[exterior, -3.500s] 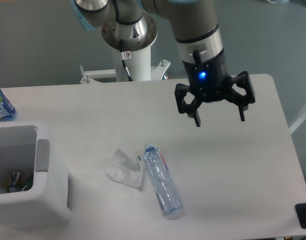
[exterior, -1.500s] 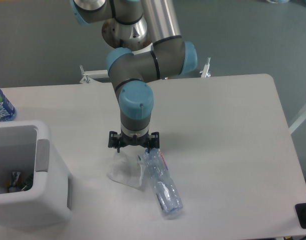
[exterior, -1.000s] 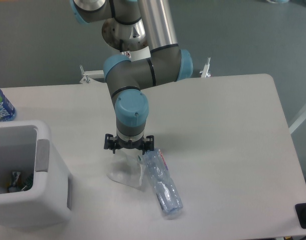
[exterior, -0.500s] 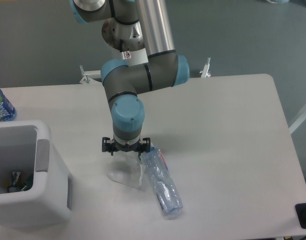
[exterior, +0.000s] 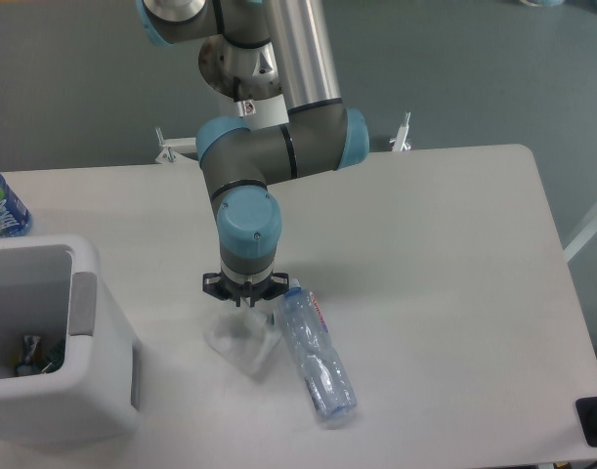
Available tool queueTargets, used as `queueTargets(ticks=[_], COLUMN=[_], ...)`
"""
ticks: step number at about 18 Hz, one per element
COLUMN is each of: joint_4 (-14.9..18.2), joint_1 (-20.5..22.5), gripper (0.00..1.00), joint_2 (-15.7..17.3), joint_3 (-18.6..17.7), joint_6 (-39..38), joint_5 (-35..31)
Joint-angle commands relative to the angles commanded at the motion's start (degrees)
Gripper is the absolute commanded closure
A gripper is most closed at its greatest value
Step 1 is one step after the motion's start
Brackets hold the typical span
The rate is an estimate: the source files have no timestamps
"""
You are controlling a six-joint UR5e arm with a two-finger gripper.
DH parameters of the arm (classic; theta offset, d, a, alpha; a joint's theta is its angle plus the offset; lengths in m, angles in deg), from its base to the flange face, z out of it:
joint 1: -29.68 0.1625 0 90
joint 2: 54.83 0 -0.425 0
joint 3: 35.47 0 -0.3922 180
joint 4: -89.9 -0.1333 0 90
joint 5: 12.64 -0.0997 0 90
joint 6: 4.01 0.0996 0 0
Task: Place the trash in the trash can
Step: 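Close the gripper on the crumpled white tissue, then lift the tissue and carry it over the white bin, then release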
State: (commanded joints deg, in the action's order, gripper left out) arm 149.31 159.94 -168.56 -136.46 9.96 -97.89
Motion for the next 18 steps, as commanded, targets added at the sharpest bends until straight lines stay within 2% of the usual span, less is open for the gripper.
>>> queueTargets(ticks=[3,6,11,14,16,18], joint_4=[-0.1,-0.2,-0.2,-0.2,-1.7,-5.5], joint_1=[0.0,-0.1,1.0,2.5,3.4,3.8], gripper=[0.94,0.94,0.93,0.93,0.93,0.93], joint_2=[0.2,2.3,7.7,9.7,11.0,12.1], joint_3=[0.5,2.3,9.5,13.6,15.7,17.1], joint_6=[0.2,0.3,-0.1,-2.8,-5.2,-10.0], joint_5=[0.0,0.3,3.1,7.2,10.6,13.2])
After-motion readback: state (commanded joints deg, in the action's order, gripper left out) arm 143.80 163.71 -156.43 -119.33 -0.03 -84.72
